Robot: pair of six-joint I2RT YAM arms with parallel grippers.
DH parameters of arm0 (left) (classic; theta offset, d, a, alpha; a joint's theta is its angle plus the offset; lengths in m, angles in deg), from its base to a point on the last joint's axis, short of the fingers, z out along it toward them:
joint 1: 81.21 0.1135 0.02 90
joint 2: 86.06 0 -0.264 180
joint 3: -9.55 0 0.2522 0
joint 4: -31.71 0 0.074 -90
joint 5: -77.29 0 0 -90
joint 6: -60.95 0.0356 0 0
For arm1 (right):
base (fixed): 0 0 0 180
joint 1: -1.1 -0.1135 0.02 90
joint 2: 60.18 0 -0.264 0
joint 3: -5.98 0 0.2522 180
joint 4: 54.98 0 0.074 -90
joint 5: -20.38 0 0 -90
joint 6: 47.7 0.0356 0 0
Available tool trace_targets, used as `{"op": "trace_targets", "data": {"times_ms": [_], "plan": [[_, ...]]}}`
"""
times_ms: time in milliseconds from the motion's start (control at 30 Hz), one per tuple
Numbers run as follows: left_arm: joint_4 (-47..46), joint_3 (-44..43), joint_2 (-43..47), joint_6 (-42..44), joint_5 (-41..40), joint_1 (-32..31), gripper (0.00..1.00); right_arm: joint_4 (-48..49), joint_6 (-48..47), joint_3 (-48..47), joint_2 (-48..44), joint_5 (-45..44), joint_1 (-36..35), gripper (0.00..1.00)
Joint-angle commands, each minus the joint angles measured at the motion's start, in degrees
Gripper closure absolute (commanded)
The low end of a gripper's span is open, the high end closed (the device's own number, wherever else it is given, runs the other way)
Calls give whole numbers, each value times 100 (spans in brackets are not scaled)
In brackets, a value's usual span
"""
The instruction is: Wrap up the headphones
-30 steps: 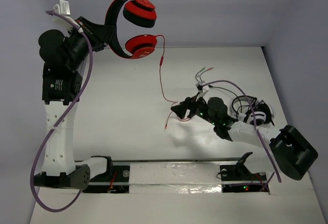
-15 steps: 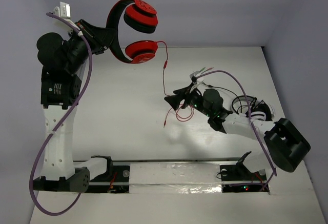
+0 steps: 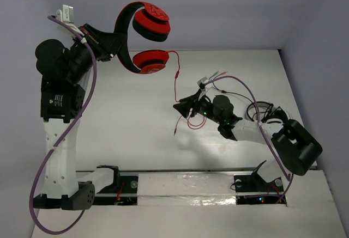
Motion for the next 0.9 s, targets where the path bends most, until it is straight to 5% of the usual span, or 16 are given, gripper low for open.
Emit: {"op": "trace_targets", "data": {"times_ms": [0,167,267,533,867], "plan": [[-209,-164,143,-80,-11,-32,100,792,106,-63,87,306,-38,45],[-305,108,108,-98,-54,-32,100,933,317,-80,149,614,-38,90],[-297,249,-6,-45,-361,-32,100,680,467,-27,18,431,-38,100],[-32,819,-727,684,-3391,-1077,100,-3133,1081,-423,-738,-1625,-170,100],[-358,1452,-1272,816,-4598,-1349,100,-5788,1276,-791,-626,-2620,-504,100]]}}
